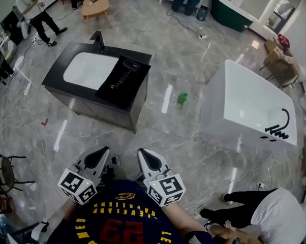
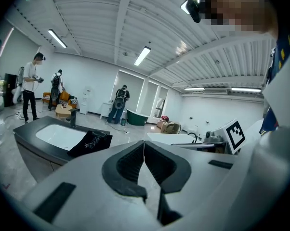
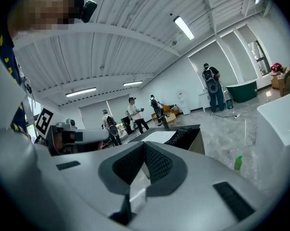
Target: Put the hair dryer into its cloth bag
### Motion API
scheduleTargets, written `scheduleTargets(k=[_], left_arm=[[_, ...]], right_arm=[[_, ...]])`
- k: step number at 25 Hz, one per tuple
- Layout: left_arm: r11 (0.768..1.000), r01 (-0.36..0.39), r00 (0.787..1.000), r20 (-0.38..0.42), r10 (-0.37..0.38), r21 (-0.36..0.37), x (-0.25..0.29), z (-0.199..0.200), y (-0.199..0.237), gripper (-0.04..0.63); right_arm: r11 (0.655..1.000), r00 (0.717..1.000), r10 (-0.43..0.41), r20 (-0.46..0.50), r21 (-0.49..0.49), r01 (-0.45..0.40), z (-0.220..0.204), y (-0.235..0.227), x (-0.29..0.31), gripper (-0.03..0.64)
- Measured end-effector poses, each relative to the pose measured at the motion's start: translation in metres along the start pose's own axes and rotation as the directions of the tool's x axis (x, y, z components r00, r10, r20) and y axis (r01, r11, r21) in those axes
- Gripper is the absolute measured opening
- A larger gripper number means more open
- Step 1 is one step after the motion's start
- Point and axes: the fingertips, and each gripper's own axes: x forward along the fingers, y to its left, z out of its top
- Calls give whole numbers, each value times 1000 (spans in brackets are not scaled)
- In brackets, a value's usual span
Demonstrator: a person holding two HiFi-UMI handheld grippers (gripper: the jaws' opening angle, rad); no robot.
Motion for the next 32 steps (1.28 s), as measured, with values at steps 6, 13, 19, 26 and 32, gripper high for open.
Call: scheduleTargets(k=[6,13,19,26,32], left_arm=[[1000,6,999,-40,-5,21,17,-8,8,3],[997,71,997,-44,-70,16,59,9,36,3],[988,154,988,-23,-154,20,105,43,77,3],[979,204,979,-23,-204,-18,139,67,145,3],[980,183,981,-56,-187,-75,151,57,212,3]], right_arm=[[999,1000,20,-23,30,-19,-6,-10,19,8],[997,998,-67,-12,25,67,11,-43,46,8],[987,987,-163,2,11,163,41,-75,88,8],[978,977,-206,-50,8,206,62,-88,160,8],[975,966,-221,-133,3,223,59,-92,212,8]])
